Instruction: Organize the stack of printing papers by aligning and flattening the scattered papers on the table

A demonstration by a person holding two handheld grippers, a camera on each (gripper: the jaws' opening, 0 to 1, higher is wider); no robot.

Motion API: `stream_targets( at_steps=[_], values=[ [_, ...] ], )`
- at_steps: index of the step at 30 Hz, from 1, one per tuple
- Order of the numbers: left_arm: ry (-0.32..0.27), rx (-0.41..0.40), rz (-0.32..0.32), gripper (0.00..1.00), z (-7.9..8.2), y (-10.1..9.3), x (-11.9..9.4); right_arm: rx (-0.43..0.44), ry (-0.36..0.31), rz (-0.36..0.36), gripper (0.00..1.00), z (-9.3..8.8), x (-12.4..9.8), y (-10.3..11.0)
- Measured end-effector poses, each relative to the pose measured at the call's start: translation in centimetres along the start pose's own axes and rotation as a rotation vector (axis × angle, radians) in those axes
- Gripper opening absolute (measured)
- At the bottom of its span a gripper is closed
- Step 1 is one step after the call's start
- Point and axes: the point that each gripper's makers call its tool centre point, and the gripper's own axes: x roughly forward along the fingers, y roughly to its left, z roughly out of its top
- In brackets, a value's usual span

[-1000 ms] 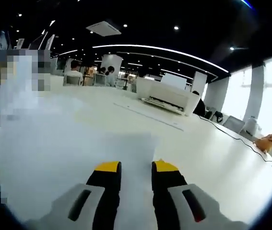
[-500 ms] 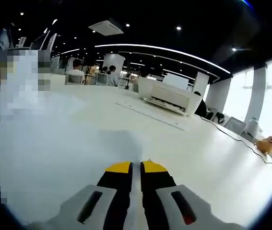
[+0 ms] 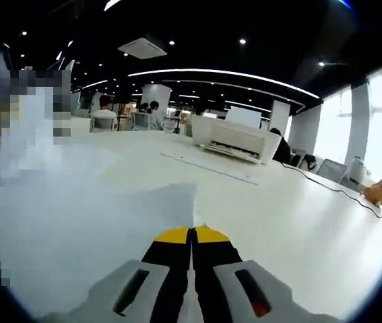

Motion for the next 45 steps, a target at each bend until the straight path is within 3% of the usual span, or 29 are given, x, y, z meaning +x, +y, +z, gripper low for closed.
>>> stream_targets(
  at_steps=[10, 24, 33, 36, 45],
  values=[
    [0.001, 0.001, 0.002, 0.06, 0.0, 0.1, 0.0, 0.125, -0.045, 0.000, 0.00, 0.8, -0.5, -0.6],
    [0.001, 0.004, 0.007, 0.06, 0.1, 0.2, 0.0, 0.293, -0.157, -0.015, 0.00, 2.6, -1.7, -2.5],
    [0.001, 0.008, 0.012, 0.06, 0.0, 0.2, 0.0, 0.385, -0.249, 0.008, 0.00, 5.6, -3.3, -3.0],
    [-0.001, 0.007, 0.013, 0.07, 0.0, 0.2, 0.0, 0.413, -0.294, 0.030, 0.00, 7.4, -4.1, -2.9],
    [-0.004, 0.002, 0.016, 0.07, 0.1, 0.3, 0.0, 0.407, -0.350, 0.060, 0.00, 10.1, -5.0, -1.8]
  ],
)
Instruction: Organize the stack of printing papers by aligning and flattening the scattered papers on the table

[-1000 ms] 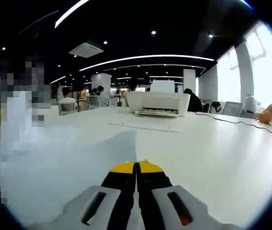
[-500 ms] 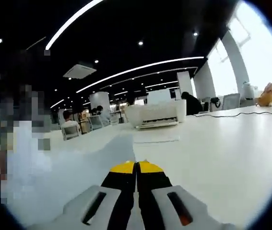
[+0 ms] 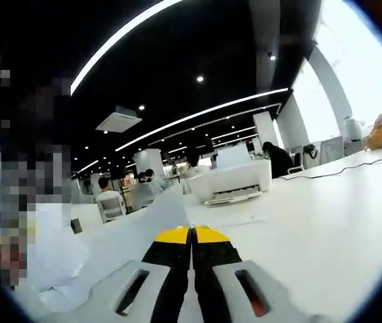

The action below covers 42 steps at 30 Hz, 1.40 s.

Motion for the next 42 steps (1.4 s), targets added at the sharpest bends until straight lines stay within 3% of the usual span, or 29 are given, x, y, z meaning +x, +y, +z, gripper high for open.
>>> stream_targets(
  at_steps=[11, 27, 42],
  values=[
    [-0.002, -0.005, 0.002, 0.07, 0.1, 0.2, 0.0, -0.117, 0.023, 0.017, 0.00, 1.3, -0.1, 2.3],
    [-0.010, -0.005, 0.000, 0.08, 0.2, 0.1, -0.1, -0.032, -0.022, 0.061, 0.00, 3.2, -1.1, 5.3],
    [-0.012, -0.003, 0.001, 0.08, 0.2, 0.1, -0.1, 0.123, -0.139, 0.094, 0.00, 6.3, -2.7, 7.4]
  ],
)
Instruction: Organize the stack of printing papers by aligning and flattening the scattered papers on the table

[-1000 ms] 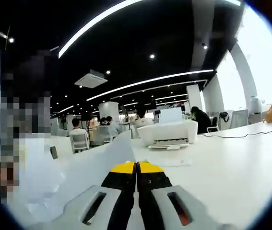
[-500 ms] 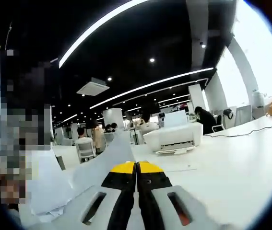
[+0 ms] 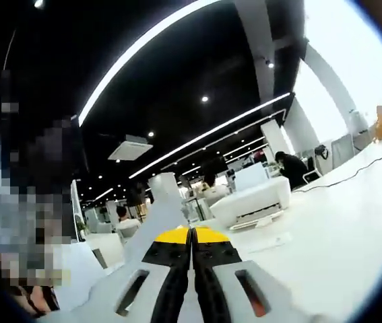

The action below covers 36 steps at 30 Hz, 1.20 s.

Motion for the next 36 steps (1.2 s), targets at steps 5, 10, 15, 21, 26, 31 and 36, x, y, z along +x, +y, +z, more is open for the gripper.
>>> stream_targets(
  at_steps=[5, 10, 15, 21, 26, 31, 36],
  values=[
    [-0.001, 0.000, 0.000, 0.08, 0.0, 0.0, 0.0, 0.034, -0.027, 0.016, 0.00, 0.8, 0.3, 0.1],
    [0.000, 0.000, 0.002, 0.08, 0.0, 0.1, 0.0, 0.100, -0.056, 0.044, 0.00, 2.3, 1.5, -1.2],
    [0.000, -0.001, 0.003, 0.08, 0.0, 0.1, 0.0, 0.168, -0.085, 0.075, 0.00, 3.4, 1.8, -1.0],
    [-0.002, -0.010, 0.002, 0.08, 0.1, 0.1, 0.0, 0.247, -0.111, 0.118, 0.00, 4.5, 2.4, -1.2],
    [-0.005, -0.022, -0.002, 0.09, 0.1, 0.0, 0.0, 0.301, -0.139, 0.158, 0.00, 5.3, 2.2, 0.1],
    [-0.009, -0.031, -0.003, 0.10, 0.2, 0.0, 0.0, 0.305, -0.152, 0.166, 0.00, 5.6, 1.9, 0.9],
    [-0.010, -0.030, 0.003, 0.12, 0.2, 0.1, 0.0, 0.338, -0.160, 0.168, 0.00, 5.5, 1.7, 1.3]
  ],
)
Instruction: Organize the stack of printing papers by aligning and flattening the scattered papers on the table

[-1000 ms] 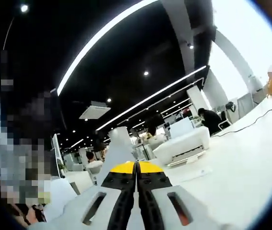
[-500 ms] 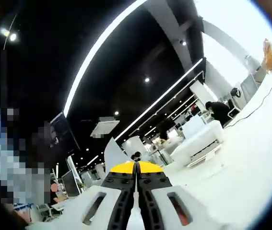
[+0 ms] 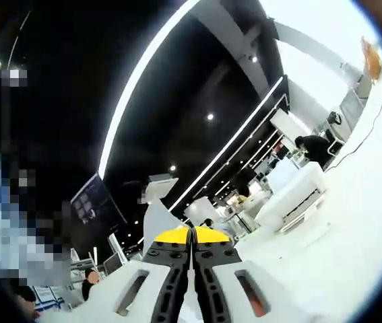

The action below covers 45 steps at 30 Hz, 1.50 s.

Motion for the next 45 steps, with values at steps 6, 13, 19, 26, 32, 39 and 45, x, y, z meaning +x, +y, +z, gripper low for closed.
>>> stream_targets(
  at_steps=[6, 13, 19, 26, 32, 39, 45],
  values=[
    [0.004, 0.013, 0.002, 0.15, -0.1, 0.0, 0.0, 0.013, -0.012, 0.000, 0.00, 0.2, -0.2, 0.4],
    [0.003, 0.016, 0.002, 0.17, 0.0, 0.0, 0.0, 0.000, -0.011, 0.001, 0.00, 0.2, 0.1, 1.2],
    [0.003, 0.016, 0.002, 0.18, 0.0, 0.1, 0.0, -0.028, -0.021, 0.017, 0.00, 0.6, 0.4, 2.3],
    [0.004, 0.017, -0.001, 0.18, -0.1, -0.1, 0.0, -0.036, -0.029, 0.049, 0.00, 1.0, 1.1, 4.1],
    [0.004, 0.018, -0.003, 0.19, 0.0, -0.1, 0.0, 0.045, -0.049, 0.080, 0.00, 0.9, 1.7, 5.0],
    [0.004, 0.020, -0.005, 0.19, 0.0, -0.1, 0.0, 0.053, -0.063, 0.066, 0.00, 0.5, 2.4, 4.4],
    [0.005, 0.022, -0.006, 0.19, -0.1, -0.2, 0.0, 0.139, -0.069, 0.055, 0.00, -0.2, 2.5, 4.0]
  ],
)
